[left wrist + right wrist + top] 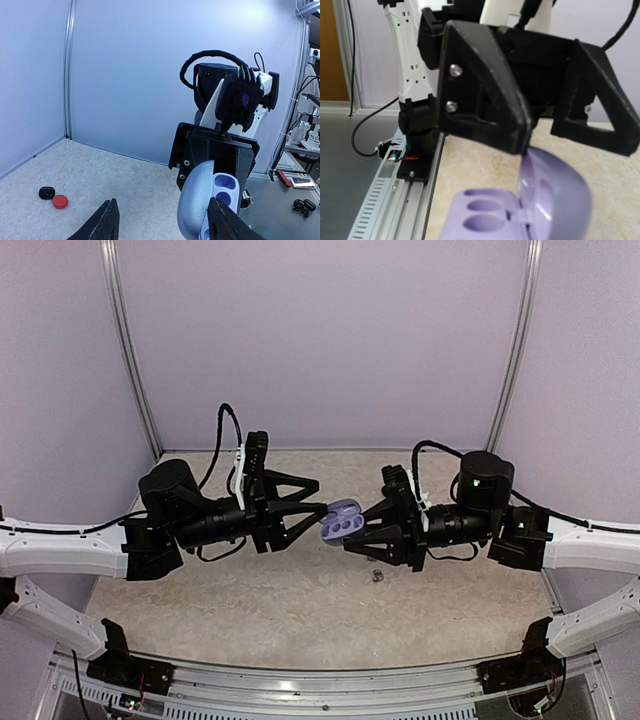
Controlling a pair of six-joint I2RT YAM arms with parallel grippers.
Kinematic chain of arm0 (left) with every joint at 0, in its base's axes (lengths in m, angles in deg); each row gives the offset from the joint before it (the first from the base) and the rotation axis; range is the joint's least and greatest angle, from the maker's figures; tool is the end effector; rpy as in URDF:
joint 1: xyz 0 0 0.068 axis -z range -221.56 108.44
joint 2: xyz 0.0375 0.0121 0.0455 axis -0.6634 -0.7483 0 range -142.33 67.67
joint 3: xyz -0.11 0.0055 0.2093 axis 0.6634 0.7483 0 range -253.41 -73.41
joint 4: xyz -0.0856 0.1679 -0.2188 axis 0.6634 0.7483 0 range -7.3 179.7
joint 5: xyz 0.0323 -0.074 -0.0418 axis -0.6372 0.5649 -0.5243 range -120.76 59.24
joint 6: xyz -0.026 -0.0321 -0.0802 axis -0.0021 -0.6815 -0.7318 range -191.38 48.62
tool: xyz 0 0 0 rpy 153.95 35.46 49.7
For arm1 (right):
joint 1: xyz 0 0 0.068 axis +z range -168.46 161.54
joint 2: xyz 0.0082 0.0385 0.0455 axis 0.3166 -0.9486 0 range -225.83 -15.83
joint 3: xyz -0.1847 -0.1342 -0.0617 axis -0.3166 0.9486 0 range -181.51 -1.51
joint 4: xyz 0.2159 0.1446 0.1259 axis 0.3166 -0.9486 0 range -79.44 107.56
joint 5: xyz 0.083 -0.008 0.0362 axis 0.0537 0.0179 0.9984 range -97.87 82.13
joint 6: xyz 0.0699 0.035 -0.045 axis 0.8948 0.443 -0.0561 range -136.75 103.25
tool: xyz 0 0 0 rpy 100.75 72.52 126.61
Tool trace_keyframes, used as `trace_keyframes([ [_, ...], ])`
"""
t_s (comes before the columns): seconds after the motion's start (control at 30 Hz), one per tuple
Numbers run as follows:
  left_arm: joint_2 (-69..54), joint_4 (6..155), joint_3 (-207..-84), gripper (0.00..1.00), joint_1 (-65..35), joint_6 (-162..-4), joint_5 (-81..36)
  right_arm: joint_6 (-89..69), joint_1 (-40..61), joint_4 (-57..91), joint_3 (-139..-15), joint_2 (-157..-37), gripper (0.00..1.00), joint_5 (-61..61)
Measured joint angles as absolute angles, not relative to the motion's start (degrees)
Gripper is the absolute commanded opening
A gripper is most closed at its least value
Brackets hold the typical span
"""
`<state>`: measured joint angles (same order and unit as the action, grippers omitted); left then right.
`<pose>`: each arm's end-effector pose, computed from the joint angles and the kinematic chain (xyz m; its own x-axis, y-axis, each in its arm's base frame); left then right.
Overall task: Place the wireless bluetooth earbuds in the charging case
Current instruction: Open the charging case, then move the left earbud to the center of the board.
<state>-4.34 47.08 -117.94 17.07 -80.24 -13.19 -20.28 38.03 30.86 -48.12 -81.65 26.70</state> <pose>0.1719 -0.3288 0.2769 -0.0766 -0.1567 -0.9847 0.9693 0.2197 -0.1103 0.1525 0.3132 0.2719 0.0047 -0.0848 -0.9964 -0.9998 -0.0213 -0.0029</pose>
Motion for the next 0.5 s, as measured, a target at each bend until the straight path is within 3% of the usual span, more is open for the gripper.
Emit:
trace_keyframes([
  [0.5,-4.3,46.7,-117.4,0.64,14.0,-82.1,-17.9,-17.4,33.6,31.6,-43.6,-77.8,0.08,25.7],
])
